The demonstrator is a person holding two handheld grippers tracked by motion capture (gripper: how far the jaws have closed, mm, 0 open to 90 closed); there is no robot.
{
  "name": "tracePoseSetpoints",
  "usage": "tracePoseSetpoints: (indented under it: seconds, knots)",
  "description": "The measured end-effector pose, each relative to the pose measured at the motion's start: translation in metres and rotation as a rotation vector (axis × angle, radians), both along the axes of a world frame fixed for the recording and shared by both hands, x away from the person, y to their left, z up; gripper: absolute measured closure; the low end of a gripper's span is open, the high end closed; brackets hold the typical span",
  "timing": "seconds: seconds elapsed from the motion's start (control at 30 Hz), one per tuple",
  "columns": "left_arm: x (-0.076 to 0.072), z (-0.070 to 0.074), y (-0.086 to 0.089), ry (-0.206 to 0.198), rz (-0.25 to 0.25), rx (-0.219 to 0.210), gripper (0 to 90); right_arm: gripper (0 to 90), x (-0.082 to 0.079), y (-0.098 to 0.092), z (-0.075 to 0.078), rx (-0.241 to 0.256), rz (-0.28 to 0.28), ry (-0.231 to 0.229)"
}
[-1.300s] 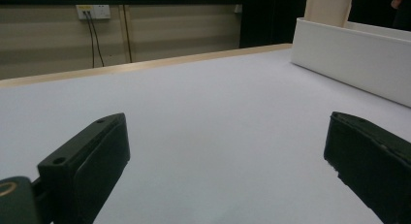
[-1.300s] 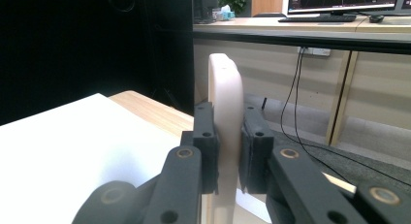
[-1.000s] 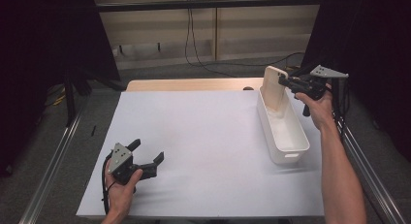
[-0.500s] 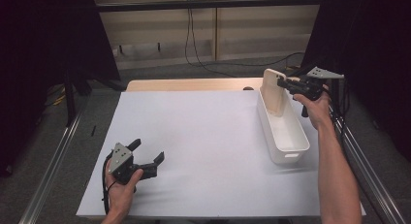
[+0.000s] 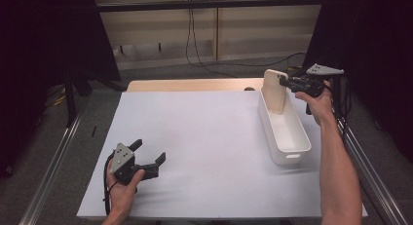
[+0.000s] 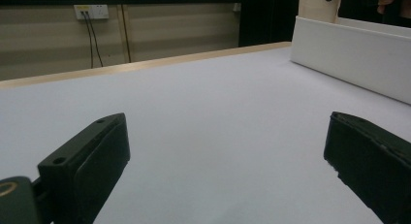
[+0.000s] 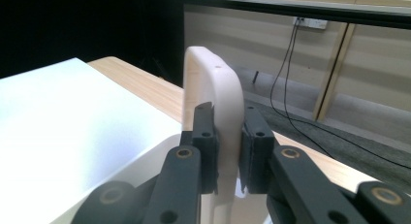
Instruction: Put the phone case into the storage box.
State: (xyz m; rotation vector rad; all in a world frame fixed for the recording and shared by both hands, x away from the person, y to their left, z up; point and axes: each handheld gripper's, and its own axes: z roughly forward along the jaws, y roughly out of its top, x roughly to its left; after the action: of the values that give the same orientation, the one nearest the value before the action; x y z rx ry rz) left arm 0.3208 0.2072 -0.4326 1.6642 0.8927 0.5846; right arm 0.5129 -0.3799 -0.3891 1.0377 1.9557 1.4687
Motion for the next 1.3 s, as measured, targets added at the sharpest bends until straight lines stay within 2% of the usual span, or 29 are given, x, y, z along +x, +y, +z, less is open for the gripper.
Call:
tracePoseSetpoints:
  seconds: [0.07, 0.37, 0.77, 1.13, 1.3]
  knots:
    - [0.0, 0.0, 0.0, 0.001, 0.002, -0.002, 2.8, 80.0, 0.002, 0.0, 0.0, -0.012, -0.003, -0.002]
    - [0.0, 0.0, 0.0, 0.0, -0.003, 0.004, 2.8, 79.2, 0.008, -0.004, -0.005, -0.004, -0.039, 0.003]
    - [0.001, 0.0, -0.001, 0.002, -0.005, 0.008, 2.8, 74.6, 0.017, -0.001, -0.005, -0.05, -0.074, 0.009]
    - [0.001, -0.001, -0.001, 0.0, -0.006, 0.005, 2.8, 69.7, 0.023, 0.001, -0.01, -0.029, -0.119, 0.016]
    - [0.0, 0.0, 0.0, 0.001, -0.005, 0.003, 2.8, 68.2, 0.023, 0.002, -0.011, -0.007, -0.119, 0.008]
